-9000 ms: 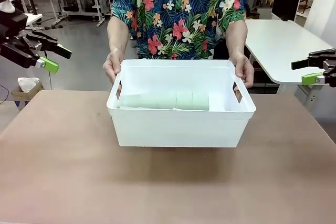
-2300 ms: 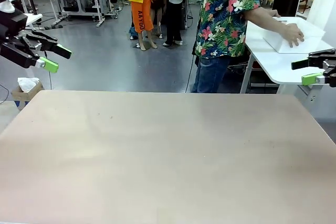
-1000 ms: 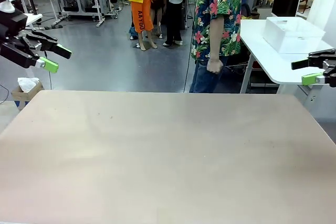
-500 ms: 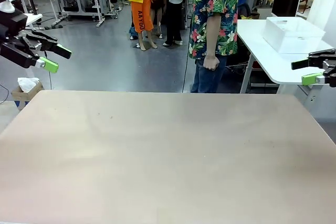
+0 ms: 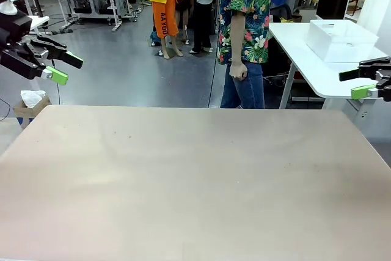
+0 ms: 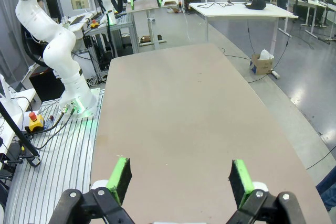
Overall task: Stack the cups and store them in the basket.
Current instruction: Place the stack of Reusable plastic cups into the Pantry Basket.
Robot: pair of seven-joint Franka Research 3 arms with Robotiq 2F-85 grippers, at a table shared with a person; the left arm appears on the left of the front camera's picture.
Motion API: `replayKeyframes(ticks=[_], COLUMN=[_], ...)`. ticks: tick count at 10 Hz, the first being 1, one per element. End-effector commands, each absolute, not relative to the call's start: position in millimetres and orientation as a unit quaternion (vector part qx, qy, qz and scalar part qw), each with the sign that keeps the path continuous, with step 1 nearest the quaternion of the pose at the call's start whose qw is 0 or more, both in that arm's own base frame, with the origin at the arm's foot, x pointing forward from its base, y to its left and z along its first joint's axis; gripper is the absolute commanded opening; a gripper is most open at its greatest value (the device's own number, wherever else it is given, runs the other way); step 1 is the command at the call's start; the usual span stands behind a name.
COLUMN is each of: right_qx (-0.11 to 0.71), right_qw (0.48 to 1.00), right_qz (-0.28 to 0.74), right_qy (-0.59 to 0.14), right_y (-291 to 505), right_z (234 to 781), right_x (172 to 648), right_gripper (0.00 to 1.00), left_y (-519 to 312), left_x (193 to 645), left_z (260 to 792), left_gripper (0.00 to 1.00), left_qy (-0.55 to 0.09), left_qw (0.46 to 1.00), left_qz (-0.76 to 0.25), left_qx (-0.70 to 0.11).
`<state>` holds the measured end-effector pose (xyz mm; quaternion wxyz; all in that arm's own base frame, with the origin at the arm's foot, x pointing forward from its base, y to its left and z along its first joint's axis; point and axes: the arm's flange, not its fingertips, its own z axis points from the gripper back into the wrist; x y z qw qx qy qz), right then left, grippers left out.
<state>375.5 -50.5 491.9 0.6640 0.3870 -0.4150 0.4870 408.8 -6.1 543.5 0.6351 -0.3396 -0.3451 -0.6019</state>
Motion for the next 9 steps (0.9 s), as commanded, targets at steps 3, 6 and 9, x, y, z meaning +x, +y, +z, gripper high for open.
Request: replayKeyframes(ticks=[3, 6, 9], right_qx=[0.396, 0.396, 0.396], right_qw=[0.665, 0.665, 0.665], right_qz=[0.475, 0.475, 0.475], right_qy=[-0.419, -0.419, -0.419], right_y=[-48.5, -48.5, -48.5], right_z=[496.2, 496.2, 496.2], right_x=[375.2, 375.2, 375.2], right_gripper=[1.00, 1.00, 1.00], left_y=[-7.0, -7.0, -7.0], left_x=[407.5, 407.5, 407.5], left_z=[547.5, 547.5, 547.5], left_gripper=[1.00, 1.00, 1.00], left_qy=[-0.346, -0.346, -0.346], left_qw=[0.639, 0.639, 0.639], left_qz=[-0.597, -0.597, -0.597], left_qx=[-0.341, -0.341, -0.341])
